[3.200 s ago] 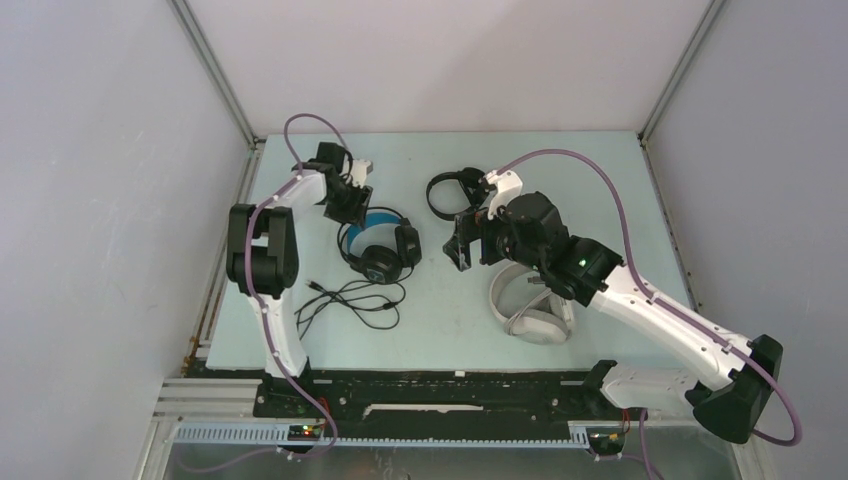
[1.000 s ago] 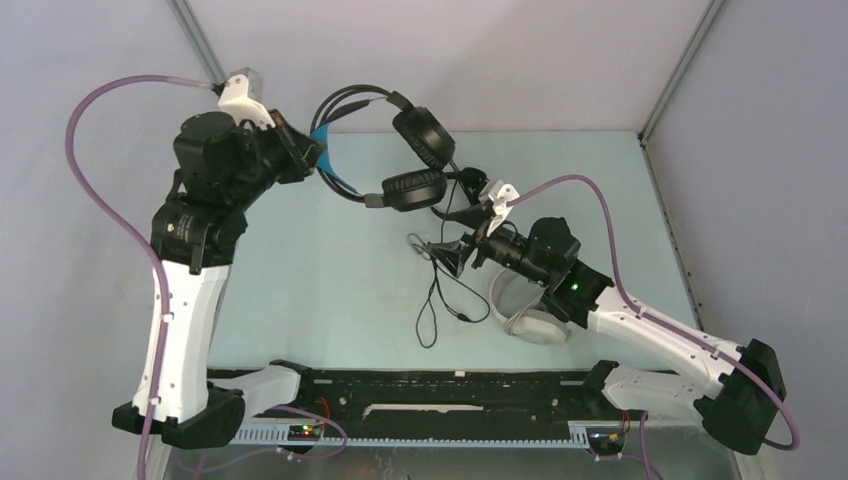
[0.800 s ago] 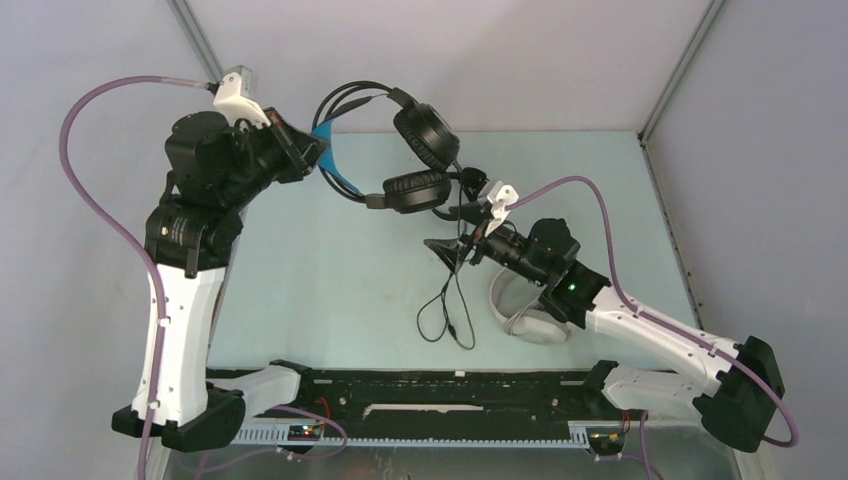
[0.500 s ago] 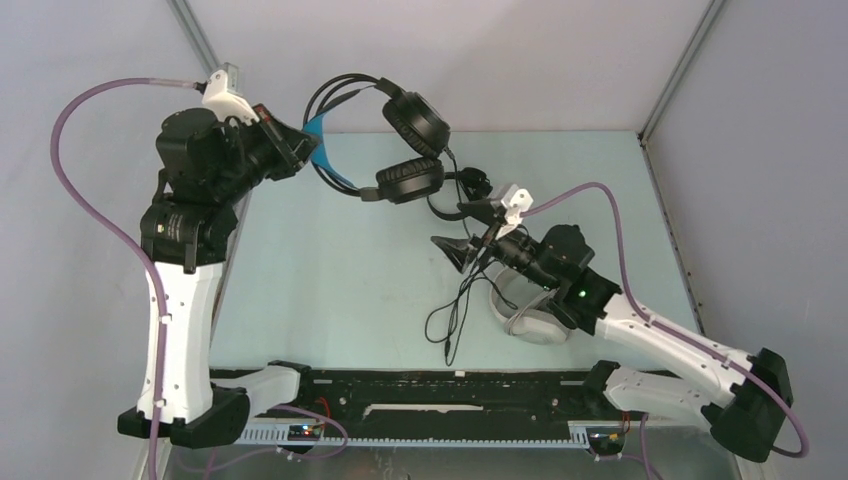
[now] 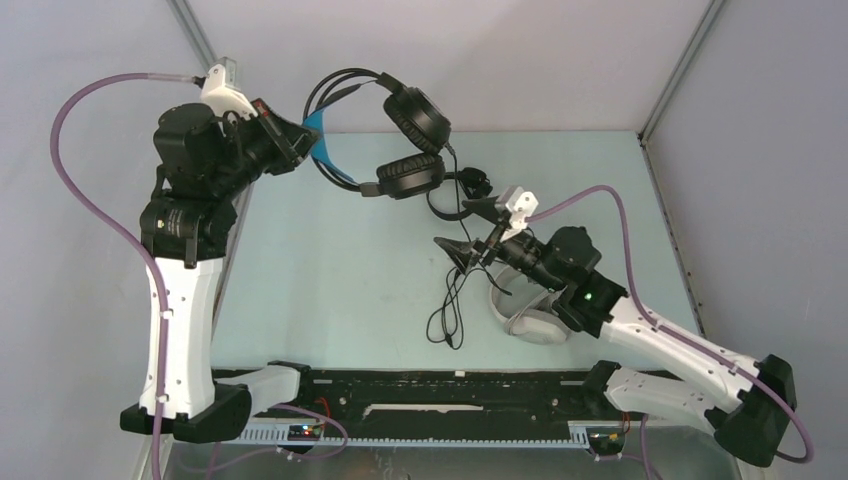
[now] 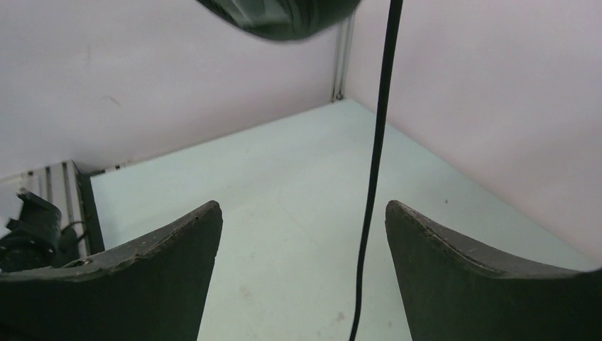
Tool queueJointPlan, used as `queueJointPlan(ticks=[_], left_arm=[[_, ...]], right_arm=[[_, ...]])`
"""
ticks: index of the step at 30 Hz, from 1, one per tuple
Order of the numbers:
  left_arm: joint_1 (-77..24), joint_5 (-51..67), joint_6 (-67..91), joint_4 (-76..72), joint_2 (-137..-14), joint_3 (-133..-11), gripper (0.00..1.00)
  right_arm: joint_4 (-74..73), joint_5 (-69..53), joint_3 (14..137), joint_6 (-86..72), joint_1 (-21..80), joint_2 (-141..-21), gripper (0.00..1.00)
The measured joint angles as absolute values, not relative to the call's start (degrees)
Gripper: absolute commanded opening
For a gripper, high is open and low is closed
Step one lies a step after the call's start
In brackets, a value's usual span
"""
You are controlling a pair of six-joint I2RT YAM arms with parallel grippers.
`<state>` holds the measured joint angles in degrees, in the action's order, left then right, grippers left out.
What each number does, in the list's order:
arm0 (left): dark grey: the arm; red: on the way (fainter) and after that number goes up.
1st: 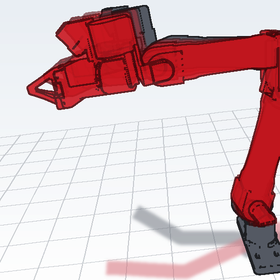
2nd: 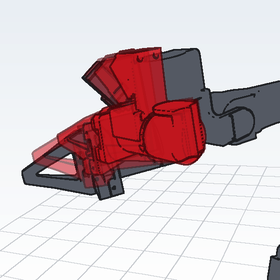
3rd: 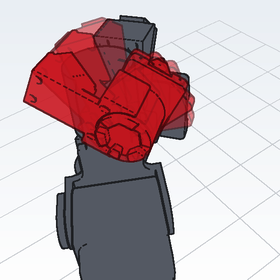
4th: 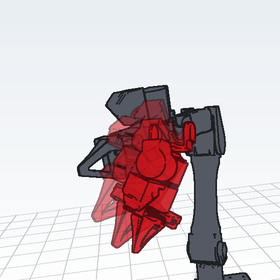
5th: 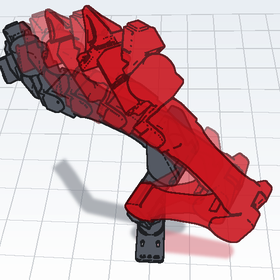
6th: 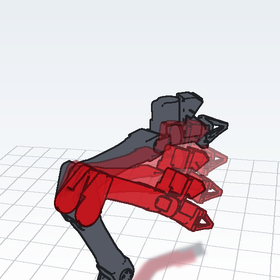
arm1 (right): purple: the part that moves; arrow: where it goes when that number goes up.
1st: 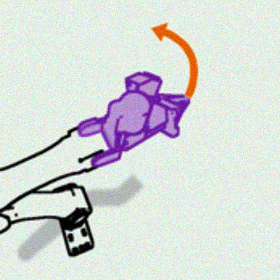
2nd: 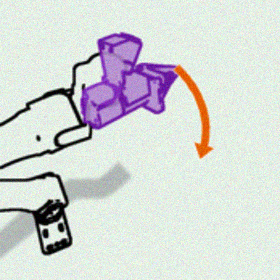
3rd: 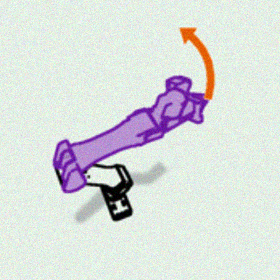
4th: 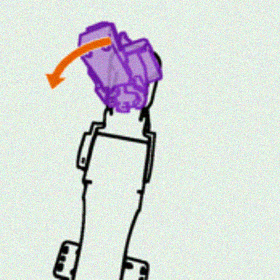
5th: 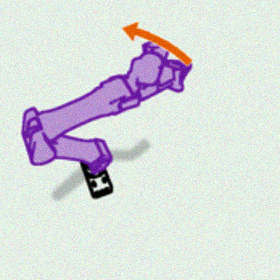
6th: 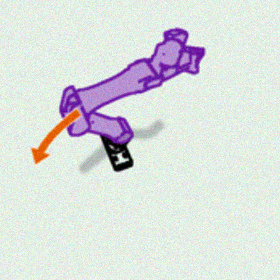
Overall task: Wrap the headphones
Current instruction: Wrap the headphones cable around the headphones.
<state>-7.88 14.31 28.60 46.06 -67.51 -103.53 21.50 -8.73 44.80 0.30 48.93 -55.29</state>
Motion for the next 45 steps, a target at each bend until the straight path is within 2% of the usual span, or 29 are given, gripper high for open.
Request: queueJointPlan(ticks=[12,17,27,36,45], left_arm=[[-7.75,18.61,28.91,45.25,-67.72,-103.74,0.0],[-7.51,20.01,28.95,45.23,-67.83,-103.74,0.0],[-4.69,29.08,33.71,39.48,-67.75,-103.66,0.0],[-2.96,35.4,37.8,32.47,-66.35,-101.14,0.0],[-3.81,43.35,38.33,28.1,-65.98,-92.88,0.0]], right_arm=[[22.04,-8.84,41.69,3.53,48.01,-57.76,0.86],[22.76,-11.31,40.56,3.95,46.22,-57.08,0.78],[25.41,-14.74,36.32,2.35,45.25,-59.72,0.54],[29.85,-14.81,34.72,0.58,45.25,-62.17,0.0],[32.42,-15.88,36.38,0.49,45.23,-65.41,0.0]])
